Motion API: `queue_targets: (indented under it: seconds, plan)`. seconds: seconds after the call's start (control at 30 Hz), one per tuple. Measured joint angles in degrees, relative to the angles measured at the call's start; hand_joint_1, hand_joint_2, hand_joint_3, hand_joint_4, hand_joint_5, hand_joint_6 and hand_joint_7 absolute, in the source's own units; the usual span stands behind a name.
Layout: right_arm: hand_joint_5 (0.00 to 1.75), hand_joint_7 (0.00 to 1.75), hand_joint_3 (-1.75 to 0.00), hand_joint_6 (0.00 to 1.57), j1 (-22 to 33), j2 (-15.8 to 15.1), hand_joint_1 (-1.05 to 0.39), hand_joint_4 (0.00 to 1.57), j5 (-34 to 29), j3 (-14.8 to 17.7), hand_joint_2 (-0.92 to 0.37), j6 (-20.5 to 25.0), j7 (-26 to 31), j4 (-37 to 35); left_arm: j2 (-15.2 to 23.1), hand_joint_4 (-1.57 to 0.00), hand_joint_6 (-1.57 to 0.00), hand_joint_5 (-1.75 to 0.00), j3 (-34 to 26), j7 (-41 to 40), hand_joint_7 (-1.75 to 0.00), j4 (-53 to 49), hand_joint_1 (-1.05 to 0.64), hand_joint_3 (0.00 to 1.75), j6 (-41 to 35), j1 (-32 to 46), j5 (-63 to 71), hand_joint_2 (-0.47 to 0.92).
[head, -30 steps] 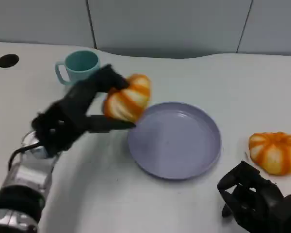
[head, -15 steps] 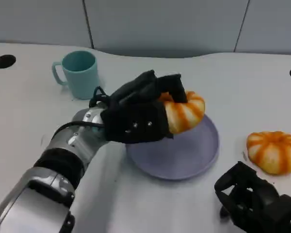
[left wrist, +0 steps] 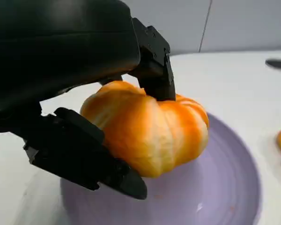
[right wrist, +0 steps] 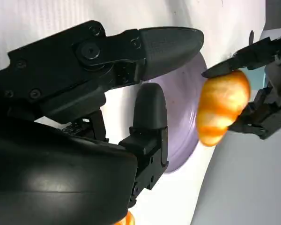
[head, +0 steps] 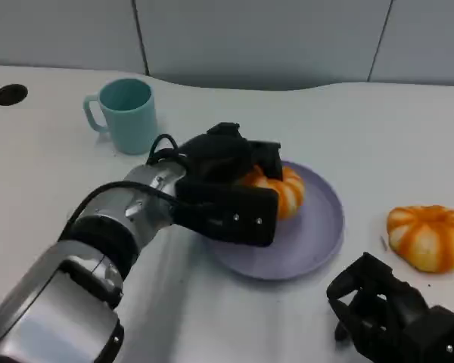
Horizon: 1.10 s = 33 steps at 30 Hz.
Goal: Grasp the bread from the table and place it into the plate.
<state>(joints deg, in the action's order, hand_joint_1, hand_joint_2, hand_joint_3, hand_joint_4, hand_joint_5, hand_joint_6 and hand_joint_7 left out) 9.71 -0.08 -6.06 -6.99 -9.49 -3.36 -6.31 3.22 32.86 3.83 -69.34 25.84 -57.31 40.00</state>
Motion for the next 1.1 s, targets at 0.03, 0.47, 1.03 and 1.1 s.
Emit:
queue_targets:
  seconds: [0.03, 0.47, 1.03, 1.1]
  plan:
    - [1.75, 1.75, -0.34, 0.38, 0.0, 0.1, -0.29, 0.6, 0.1, 0.0, -0.92, -0.2, 0.0, 0.0, 0.1, -0.02, -0.13, -0.24, 0.5, 0.5, -0.05, 0.0, -0.98, 0.4, 0.0, -0.3, 0.5, 0.92]
    - [1.75, 1.75, -0.35, 0.39, -0.4, 0.3, -0.29, 0.63, 0.3, 0.2, -0.92, -1.3, -0.1, -1.1, 0.7, -0.02, -0.05, -0.03, 1.1, 4.3, -0.01, 0.3, -1.04, 0.56, 0.7, -0.5, 0.3, 0.92]
    - [1.75, 1.75, -0.34, 0.39, -0.5, 0.2, -0.3, 0.61, 0.8, 1.2, -0.92, -0.1, -0.4, -0.9, 13.5, -0.28, -0.23, -0.17, -24.1, 26.1, -0.06, 37.3, -0.92, 0.54, 7.5, 36.6, -45.4, 0.92]
    - [1.75, 1.75, -0.35, 0.38, -0.7, 0.0, -0.29, 0.6, 0.9, 1.2, -0.92, 0.1, -0.5, -0.8, 14.1, -0.32, -0.27, -0.19, -26.3, 27.6, -0.07, 42.0, -0.89, 0.53, 4.2, 41.3, -49.3, 0.92]
